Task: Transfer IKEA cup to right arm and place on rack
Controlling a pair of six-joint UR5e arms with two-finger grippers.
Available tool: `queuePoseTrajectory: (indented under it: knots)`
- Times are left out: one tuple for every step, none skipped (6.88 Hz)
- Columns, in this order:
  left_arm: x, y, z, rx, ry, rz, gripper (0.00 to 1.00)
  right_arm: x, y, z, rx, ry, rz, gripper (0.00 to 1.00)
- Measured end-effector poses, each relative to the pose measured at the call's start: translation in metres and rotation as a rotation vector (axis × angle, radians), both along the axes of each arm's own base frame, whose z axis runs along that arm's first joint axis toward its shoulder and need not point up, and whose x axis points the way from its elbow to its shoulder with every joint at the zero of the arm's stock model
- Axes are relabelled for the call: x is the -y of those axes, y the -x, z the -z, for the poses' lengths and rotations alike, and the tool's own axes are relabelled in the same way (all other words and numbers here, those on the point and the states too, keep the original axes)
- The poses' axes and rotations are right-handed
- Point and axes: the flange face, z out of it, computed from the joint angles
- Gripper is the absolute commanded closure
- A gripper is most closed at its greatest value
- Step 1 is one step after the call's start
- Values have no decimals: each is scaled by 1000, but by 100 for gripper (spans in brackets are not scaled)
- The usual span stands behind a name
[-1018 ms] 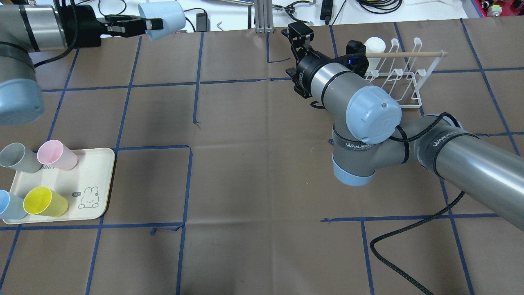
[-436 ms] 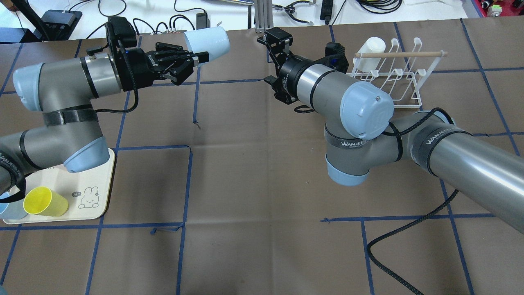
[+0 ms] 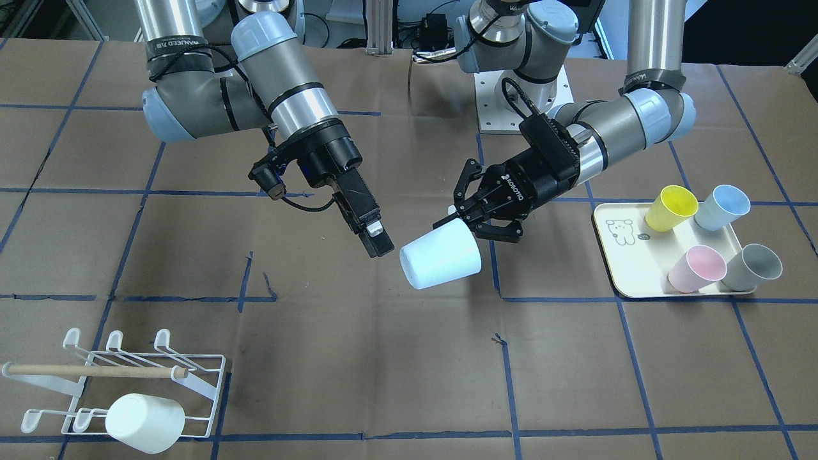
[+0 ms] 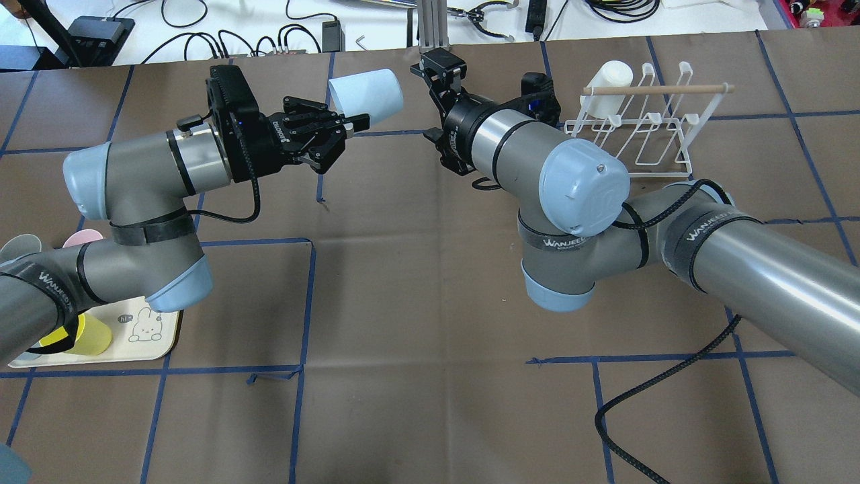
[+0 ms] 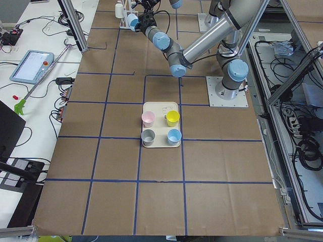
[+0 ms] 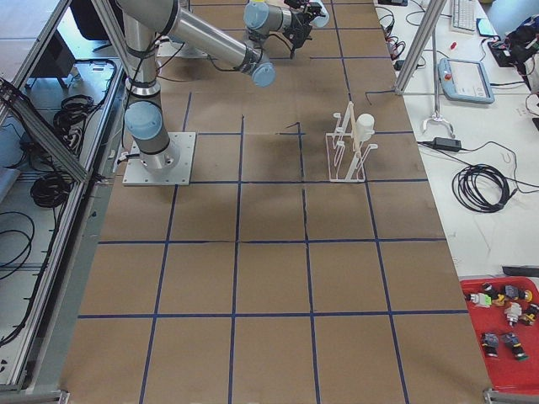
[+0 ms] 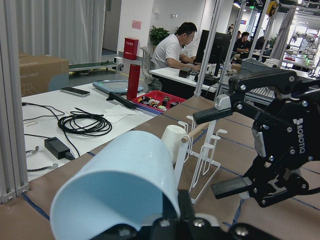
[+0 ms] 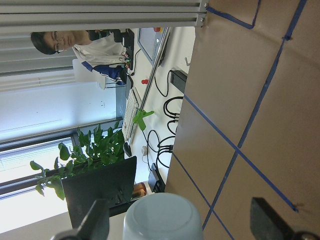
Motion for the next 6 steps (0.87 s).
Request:
queuePoseTrajectory:
  knots:
    - [-4,5,2,-7,3,-8,100,-2,-4,0,-5,2,2,1]
    - [-5,6,1,-11,4,-15,100,-5,-7,0,-9,3,1,2]
    - [-6,7,0,-12,6,-19,100,-7,-9,0,-11,2,-2,2]
    - [-6,7,-1,-13,6,-20,99,-8,-11,-1,-11,2,-3,2]
    - [-6,7,-2,-14,5,-21,99,-8,-11,-2,-13,4,1,2]
    - [-7,7,-3,-15,6,-21,99,-7,-14,-4,-17,10,5,2]
